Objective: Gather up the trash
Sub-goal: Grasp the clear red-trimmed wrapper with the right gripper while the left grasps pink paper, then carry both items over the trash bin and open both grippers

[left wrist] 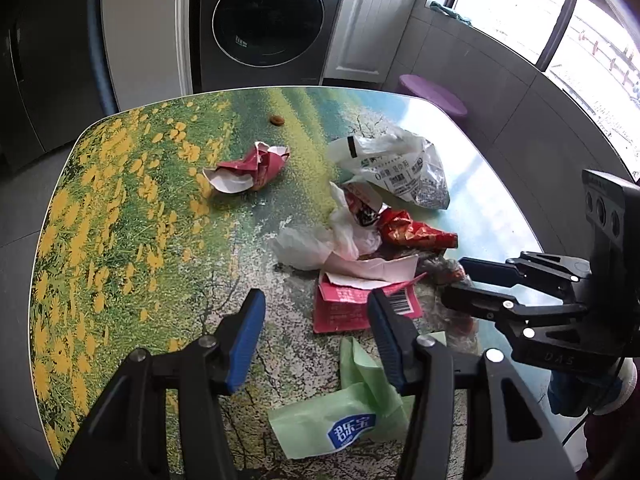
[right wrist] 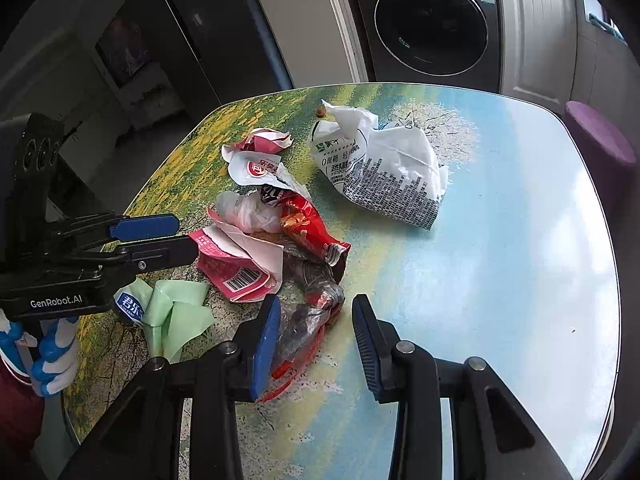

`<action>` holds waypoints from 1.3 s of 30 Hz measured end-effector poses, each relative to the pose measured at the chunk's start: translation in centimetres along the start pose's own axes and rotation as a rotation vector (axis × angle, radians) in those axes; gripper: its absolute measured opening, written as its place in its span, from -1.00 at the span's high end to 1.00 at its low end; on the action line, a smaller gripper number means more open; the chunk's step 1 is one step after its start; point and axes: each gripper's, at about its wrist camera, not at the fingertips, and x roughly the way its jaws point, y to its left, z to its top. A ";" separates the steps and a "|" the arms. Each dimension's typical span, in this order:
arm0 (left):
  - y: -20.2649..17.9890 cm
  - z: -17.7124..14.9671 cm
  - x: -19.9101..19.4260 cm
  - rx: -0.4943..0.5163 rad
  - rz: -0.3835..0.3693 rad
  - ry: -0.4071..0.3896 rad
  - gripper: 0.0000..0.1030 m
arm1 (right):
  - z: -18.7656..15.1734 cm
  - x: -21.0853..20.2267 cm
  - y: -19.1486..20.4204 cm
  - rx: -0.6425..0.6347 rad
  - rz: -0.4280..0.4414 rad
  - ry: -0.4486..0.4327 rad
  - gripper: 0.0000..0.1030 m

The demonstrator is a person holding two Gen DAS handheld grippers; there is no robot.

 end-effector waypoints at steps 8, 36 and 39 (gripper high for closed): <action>-0.6 1.3 1.9 0.010 -0.092 0.037 0.01 | -1.4 -1.4 -1.9 0.007 -0.017 -0.017 0.58; -10.4 -2.0 0.2 0.114 -0.108 -0.014 0.79 | -7.0 -7.6 -6.5 0.129 -0.049 -0.107 0.76; -11.0 -2.5 -1.1 0.105 -0.113 -0.035 0.81 | -7.6 -9.0 -7.0 0.143 -0.060 -0.135 0.76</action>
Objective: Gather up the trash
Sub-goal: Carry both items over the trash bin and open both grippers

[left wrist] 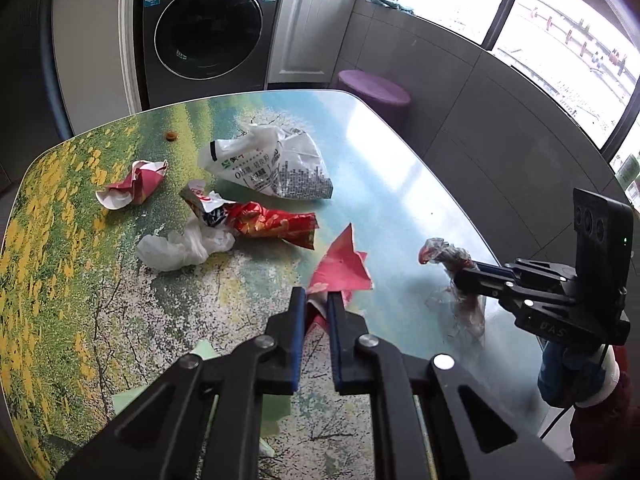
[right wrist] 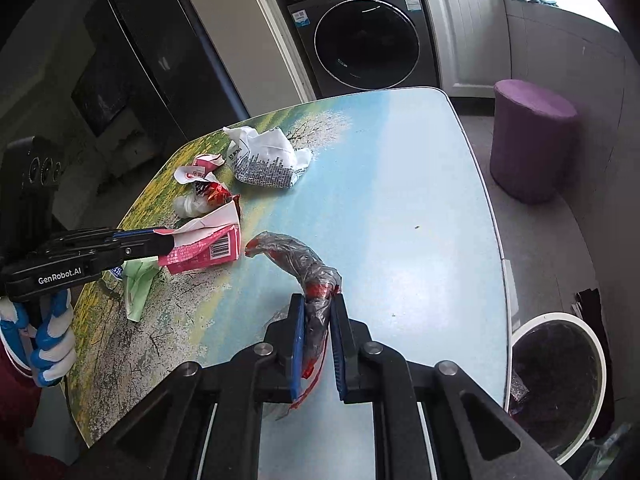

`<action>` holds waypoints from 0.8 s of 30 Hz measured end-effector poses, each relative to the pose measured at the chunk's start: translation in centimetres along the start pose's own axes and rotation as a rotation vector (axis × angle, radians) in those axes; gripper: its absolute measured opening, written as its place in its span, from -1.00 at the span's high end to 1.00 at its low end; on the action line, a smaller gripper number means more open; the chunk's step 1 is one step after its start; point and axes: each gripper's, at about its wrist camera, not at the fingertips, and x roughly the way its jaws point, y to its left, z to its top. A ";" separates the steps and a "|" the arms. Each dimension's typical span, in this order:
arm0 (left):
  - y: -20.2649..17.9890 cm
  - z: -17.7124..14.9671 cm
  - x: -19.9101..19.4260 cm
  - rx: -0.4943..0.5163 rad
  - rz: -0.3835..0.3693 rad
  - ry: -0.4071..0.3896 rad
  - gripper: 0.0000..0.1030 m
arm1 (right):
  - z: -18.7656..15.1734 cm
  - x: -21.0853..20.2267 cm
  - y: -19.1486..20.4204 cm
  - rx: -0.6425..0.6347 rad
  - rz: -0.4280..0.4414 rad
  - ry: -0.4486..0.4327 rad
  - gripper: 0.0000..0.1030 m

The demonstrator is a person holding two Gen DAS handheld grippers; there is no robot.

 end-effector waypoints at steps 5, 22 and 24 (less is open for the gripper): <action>-1.6 1.2 -2.6 0.029 -0.028 -0.047 0.81 | -0.7 -3.5 -1.8 0.049 -0.033 -0.064 0.76; -20.0 6.3 3.7 0.257 -0.289 0.012 0.79 | -7.1 -12.8 -17.9 0.407 -0.340 -0.169 0.76; -22.1 6.5 5.6 0.270 -0.304 0.035 0.74 | -7.7 -12.5 -19.4 0.437 -0.347 -0.157 0.71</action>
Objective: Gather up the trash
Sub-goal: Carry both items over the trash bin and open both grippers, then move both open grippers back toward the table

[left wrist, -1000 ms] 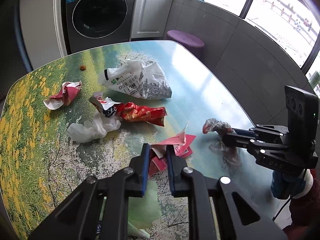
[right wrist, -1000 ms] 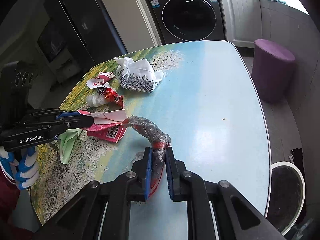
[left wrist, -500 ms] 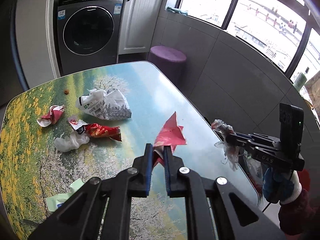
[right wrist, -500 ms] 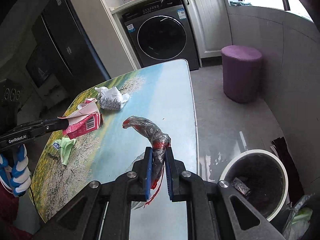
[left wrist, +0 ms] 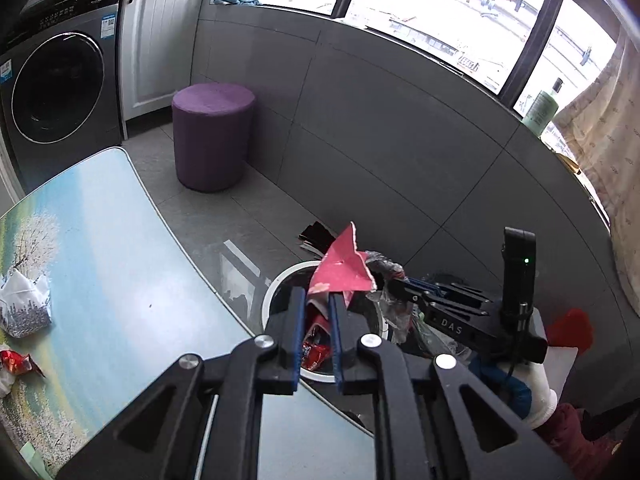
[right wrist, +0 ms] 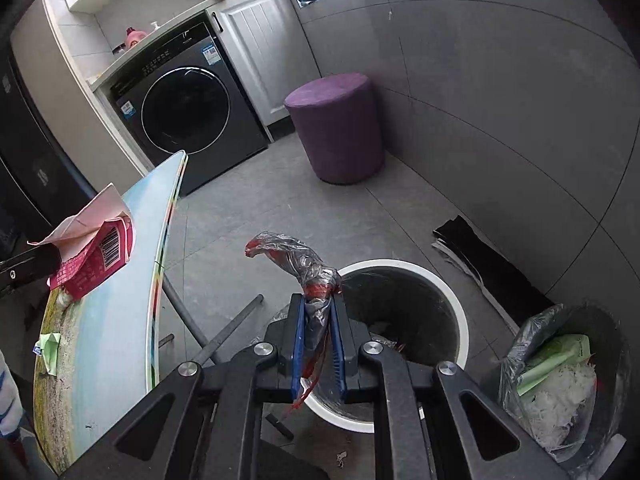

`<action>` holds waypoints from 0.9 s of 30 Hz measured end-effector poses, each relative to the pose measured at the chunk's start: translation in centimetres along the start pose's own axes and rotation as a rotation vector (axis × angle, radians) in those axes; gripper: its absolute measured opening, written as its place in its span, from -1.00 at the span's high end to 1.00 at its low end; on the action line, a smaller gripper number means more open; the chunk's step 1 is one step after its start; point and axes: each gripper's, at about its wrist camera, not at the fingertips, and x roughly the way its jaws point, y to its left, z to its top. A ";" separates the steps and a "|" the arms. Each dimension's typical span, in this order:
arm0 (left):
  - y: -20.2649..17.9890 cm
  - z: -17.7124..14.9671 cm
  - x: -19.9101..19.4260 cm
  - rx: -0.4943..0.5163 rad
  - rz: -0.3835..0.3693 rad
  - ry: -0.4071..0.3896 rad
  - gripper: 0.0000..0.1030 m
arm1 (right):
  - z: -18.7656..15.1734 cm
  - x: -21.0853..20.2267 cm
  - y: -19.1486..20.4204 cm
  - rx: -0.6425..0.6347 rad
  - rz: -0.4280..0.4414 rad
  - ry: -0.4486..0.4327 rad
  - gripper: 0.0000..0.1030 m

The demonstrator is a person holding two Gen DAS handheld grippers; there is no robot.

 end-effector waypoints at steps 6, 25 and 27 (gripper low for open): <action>-2.3 1.1 5.9 -0.023 -0.075 0.073 0.42 | -0.2 1.8 -2.8 0.052 -0.067 0.021 0.47; -0.7 -1.8 -4.5 0.035 0.320 -0.165 0.15 | 0.4 -4.6 3.1 -0.041 0.005 -0.098 0.46; 0.0 -2.7 -6.4 0.030 0.382 -0.195 0.15 | 0.5 -5.4 4.7 -0.069 0.027 -0.107 0.45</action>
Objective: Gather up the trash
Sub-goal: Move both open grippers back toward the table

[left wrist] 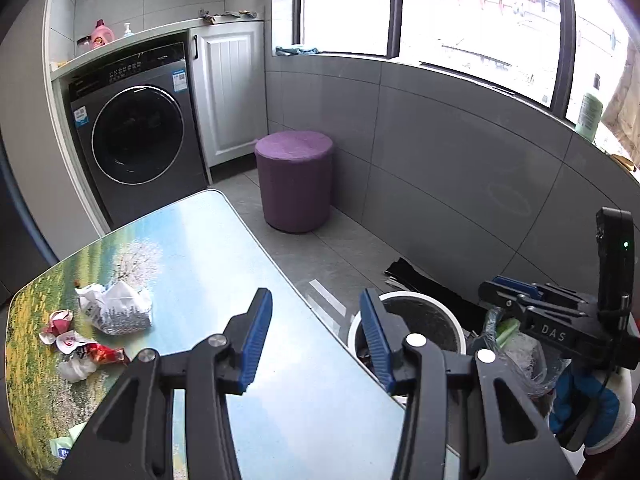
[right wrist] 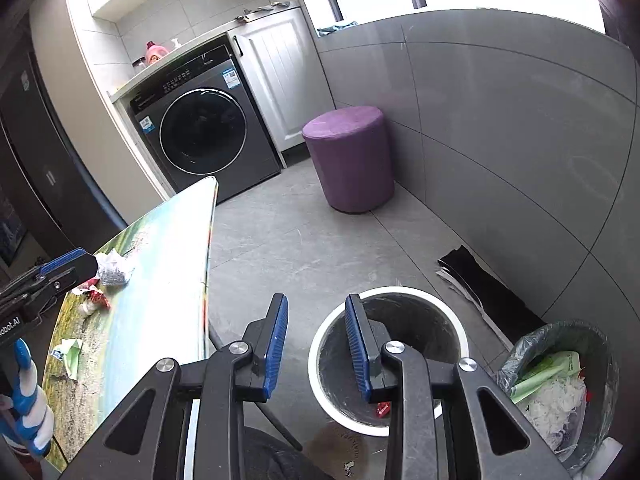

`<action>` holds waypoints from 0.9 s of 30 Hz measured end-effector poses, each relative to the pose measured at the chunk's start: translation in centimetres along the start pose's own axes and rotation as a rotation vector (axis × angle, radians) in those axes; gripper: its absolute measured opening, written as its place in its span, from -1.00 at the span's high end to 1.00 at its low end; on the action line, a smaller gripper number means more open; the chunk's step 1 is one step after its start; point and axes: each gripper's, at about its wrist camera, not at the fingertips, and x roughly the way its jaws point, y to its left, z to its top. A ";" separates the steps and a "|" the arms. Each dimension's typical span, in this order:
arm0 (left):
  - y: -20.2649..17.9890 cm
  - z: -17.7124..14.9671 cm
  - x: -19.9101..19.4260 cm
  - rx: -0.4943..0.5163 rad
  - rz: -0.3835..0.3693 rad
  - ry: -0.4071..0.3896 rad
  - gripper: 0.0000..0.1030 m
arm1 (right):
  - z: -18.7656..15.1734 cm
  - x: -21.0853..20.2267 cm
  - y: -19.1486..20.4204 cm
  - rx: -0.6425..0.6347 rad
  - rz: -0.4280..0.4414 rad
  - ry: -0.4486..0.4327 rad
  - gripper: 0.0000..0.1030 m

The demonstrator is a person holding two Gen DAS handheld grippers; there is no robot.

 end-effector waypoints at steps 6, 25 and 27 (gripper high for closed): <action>4.4 -1.7 -4.3 -0.048 0.153 -0.061 0.05 | 0.8 -1.6 5.0 -0.092 0.046 -0.035 -0.01; 17.2 -8.4 -11.1 -0.265 0.341 -0.102 -0.08 | 0.8 -0.3 20.5 -0.332 0.209 0.002 -0.01; 18.5 -9.2 -11.1 -0.291 0.351 -0.092 -0.09 | 0.6 0.5 21.7 -0.350 0.223 0.018 -0.01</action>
